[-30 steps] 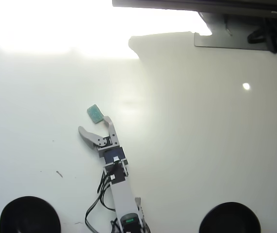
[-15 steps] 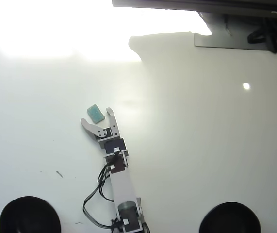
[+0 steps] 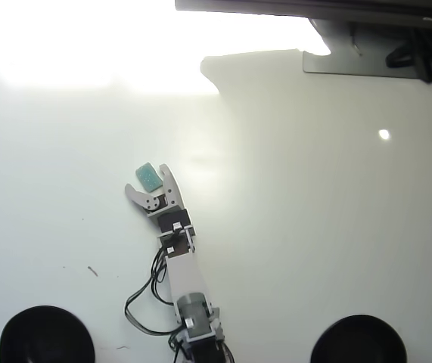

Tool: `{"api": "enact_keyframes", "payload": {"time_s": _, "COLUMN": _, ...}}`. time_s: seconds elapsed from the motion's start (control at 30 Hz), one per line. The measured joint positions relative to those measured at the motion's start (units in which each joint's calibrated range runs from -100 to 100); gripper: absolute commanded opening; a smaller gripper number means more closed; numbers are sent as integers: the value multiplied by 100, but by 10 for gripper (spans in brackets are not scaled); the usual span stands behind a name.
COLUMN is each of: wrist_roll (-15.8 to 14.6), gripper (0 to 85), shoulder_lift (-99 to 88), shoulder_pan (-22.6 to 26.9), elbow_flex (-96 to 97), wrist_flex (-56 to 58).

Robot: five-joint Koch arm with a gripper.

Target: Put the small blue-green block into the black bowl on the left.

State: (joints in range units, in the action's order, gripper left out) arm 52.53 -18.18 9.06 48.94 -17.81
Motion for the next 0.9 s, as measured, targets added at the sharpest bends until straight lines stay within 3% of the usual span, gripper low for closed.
{"api": "enact_keyframes", "payload": {"time_s": 0.9, "wrist_roll": 103, "gripper": 375, "shoulder_lift": 1439, "shoulder_pan": -5, "elbow_flex": -480, "wrist_flex": -477}}
